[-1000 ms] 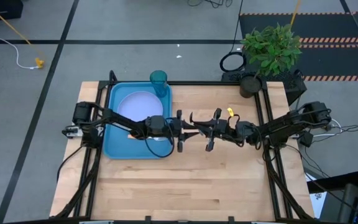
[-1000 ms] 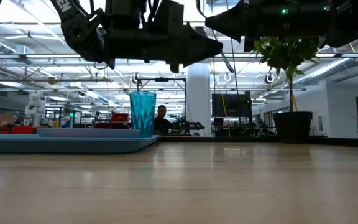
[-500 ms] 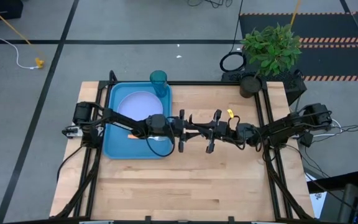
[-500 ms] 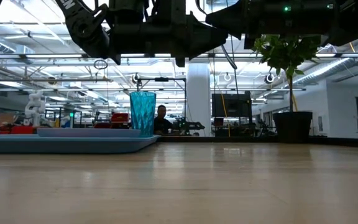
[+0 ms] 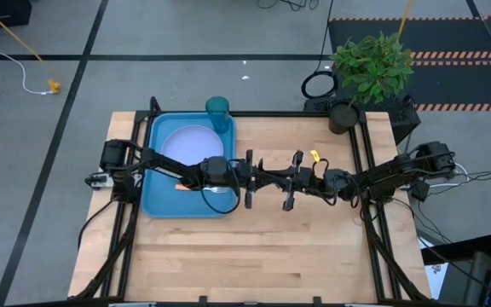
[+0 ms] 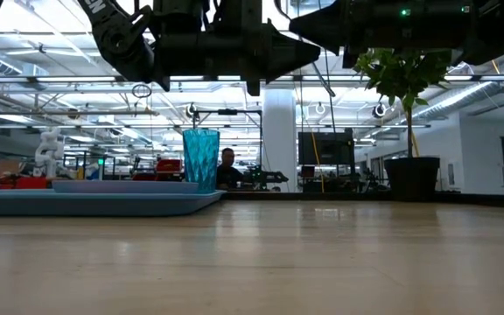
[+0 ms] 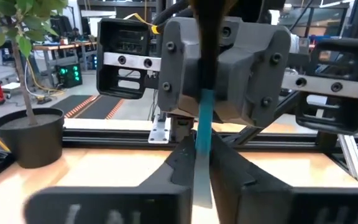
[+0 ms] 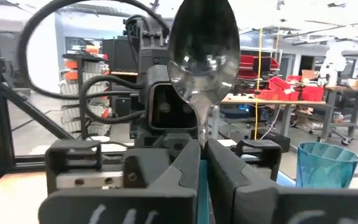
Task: Pick and place plate/cup/fork/spoon on tray
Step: Put the blue spoon on the blue tray
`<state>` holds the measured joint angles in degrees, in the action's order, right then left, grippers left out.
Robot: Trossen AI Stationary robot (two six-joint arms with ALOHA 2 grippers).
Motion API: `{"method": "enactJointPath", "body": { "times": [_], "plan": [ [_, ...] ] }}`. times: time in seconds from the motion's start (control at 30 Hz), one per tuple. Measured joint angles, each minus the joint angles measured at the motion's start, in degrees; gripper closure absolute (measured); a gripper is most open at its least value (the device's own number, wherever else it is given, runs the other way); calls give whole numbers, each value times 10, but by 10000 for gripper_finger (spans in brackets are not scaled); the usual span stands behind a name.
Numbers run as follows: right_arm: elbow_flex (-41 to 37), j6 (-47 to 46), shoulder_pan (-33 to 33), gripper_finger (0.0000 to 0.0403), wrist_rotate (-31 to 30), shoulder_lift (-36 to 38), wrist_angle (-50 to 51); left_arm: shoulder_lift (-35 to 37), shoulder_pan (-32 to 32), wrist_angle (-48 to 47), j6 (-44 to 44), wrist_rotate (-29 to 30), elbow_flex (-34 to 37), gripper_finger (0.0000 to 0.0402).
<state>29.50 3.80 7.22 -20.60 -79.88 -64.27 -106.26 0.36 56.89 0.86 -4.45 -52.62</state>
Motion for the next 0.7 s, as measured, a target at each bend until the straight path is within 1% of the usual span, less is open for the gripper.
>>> {"method": "enactJointPath", "body": {
  "times": [0.03,0.2,0.37,0.5,0.57,0.7],
  "plan": [
    [0,2,0,401,0,0,0,0,0,2,3,0,0,378],
    [0,4,0,395,-1,0,1,0,0,3,12,4,-1,375],
    [0,6,0,365,-3,0,9,20,3,-18,12,2,-1,396],
    [0,1,-1,326,-8,0,24,62,12,-111,-4,-1,-1,396],
    [0,-2,-1,307,-7,4,36,89,16,-173,-20,-2,-1,396],
    [-1,-36,-7,274,5,21,71,123,19,-287,-47,-11,-1,396]
  ]
}}
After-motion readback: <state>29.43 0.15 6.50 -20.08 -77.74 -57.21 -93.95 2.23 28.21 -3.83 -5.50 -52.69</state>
